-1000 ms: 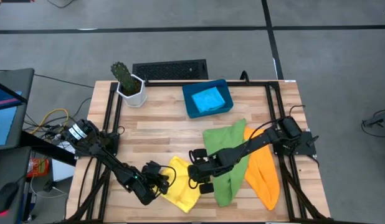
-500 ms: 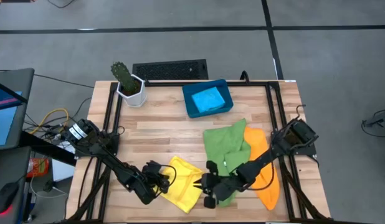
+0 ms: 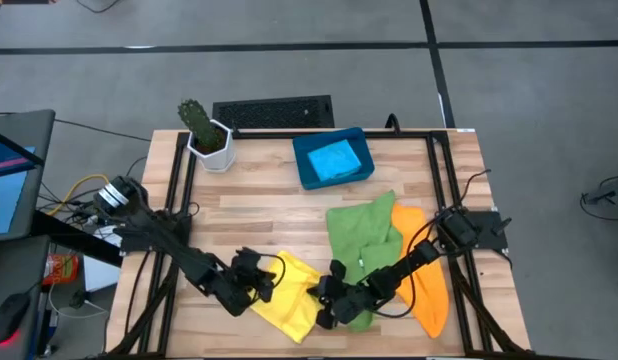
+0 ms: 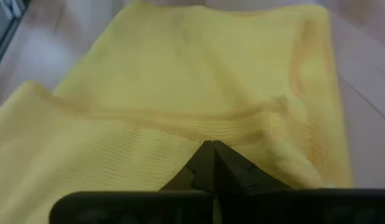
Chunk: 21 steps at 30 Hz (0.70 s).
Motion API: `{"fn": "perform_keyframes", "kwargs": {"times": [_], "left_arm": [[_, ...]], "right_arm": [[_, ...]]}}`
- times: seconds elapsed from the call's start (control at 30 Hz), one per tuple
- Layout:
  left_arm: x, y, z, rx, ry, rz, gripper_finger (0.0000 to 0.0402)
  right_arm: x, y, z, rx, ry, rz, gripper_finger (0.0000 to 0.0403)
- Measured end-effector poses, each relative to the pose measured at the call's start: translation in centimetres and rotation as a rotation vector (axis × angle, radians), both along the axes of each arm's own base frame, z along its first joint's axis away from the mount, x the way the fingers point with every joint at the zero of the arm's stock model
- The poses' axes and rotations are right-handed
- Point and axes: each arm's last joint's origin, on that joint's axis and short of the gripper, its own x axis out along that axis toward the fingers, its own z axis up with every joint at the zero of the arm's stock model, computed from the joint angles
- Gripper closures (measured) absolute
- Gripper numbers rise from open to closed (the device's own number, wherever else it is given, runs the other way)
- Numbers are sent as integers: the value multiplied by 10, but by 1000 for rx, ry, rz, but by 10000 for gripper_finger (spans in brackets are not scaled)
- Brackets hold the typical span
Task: Fold microfiber towels
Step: Fold the yellow microfiber cloth
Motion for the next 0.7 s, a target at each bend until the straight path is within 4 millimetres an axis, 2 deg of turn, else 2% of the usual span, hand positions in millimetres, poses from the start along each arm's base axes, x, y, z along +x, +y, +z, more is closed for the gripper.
{"fn": "perform_keyframes", "kwargs": {"times": [0.13,0.33,0.53,0.7], "left_arm": [[3,15,21,144,-79,40,401],[17,42,3,229,110,-128,401],[30,42,-10,284,131,-304,401],[36,44,-27,286,187,-371,401]], "right_arm": [[3,1,-4,23,-34,-7,376],[3,1,-4,26,-46,-6,386],[3,1,-5,22,-40,-4,369],[3,1,-5,21,-38,-3,375]]}}
